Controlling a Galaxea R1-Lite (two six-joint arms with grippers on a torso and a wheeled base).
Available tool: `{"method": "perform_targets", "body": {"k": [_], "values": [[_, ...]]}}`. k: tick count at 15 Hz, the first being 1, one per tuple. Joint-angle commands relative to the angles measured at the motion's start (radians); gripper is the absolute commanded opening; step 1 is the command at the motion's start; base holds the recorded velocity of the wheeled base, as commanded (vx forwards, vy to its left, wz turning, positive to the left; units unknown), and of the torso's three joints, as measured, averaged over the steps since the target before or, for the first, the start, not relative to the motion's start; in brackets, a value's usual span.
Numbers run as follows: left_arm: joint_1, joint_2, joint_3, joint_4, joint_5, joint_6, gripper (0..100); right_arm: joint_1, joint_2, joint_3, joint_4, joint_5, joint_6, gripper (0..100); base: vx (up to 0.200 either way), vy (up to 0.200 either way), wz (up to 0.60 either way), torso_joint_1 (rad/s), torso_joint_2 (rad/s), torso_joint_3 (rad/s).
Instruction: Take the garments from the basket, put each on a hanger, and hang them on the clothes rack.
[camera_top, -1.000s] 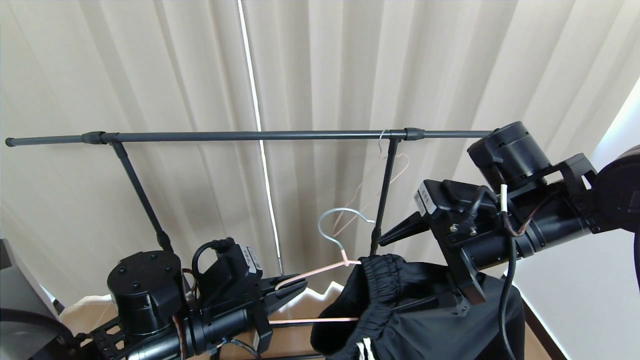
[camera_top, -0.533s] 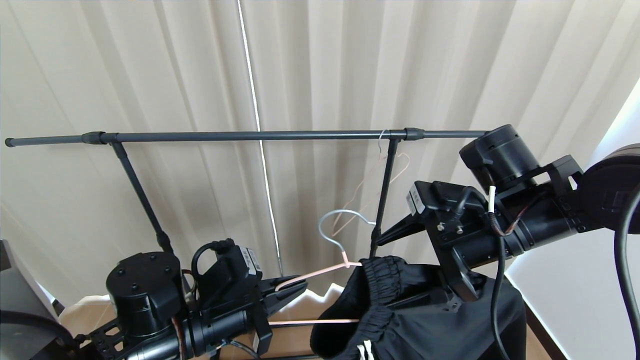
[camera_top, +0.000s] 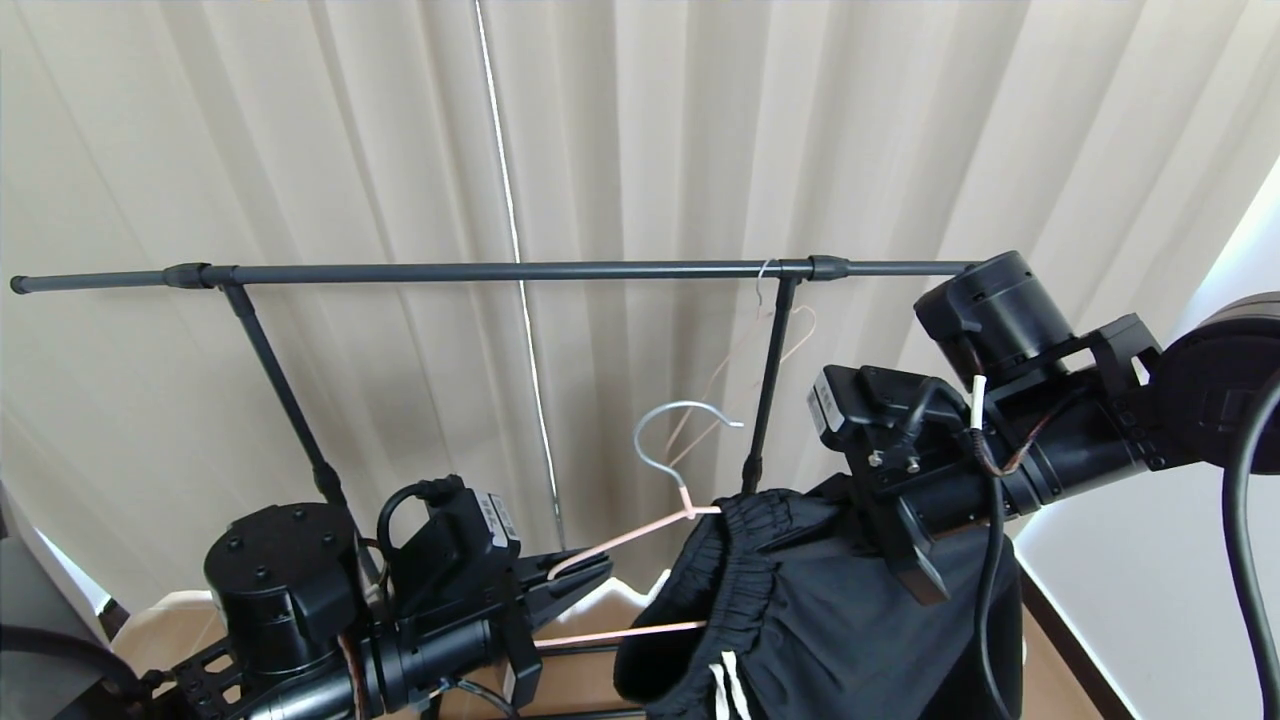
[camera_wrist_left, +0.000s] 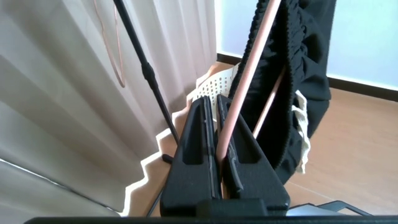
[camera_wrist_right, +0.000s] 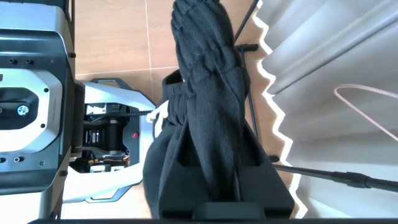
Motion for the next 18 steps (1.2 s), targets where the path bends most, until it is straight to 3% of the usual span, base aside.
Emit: {"method": "perform_targets", "body": {"k": [1, 8, 9, 18], "values": [[0.001, -0.001, 0.008, -0.002, -0.002, 0.001, 0, 0.002, -0.009, 0.004, 0.001, 0.0, -0.001, 0, 0.0, 0.0, 0.0, 0.0, 0.0, 0.0], [0.003, 0.002, 0.031, -0.051, -0.006, 0.001, 0, 0.003, -0.018, 0.012, 0.0, 0.0, 0.001, 0, 0.0, 0.0, 0.0, 0.0, 0.0, 0.0], [0.003, 0.002, 0.033, -0.051, -0.008, 0.004, 100, 0.003, -0.018, 0.012, 0.001, 0.0, 0.001, 0, 0.0, 0.0, 0.0, 0.0, 0.0, 0.0], [0.064, -0.012, 0.154, -0.11, -0.008, -0.039, 100, -0.038, -0.053, 0.049, -0.002, 0.004, 0.001, 0, 0.0, 0.0, 0.0, 0.0, 0.0, 0.0]]}}
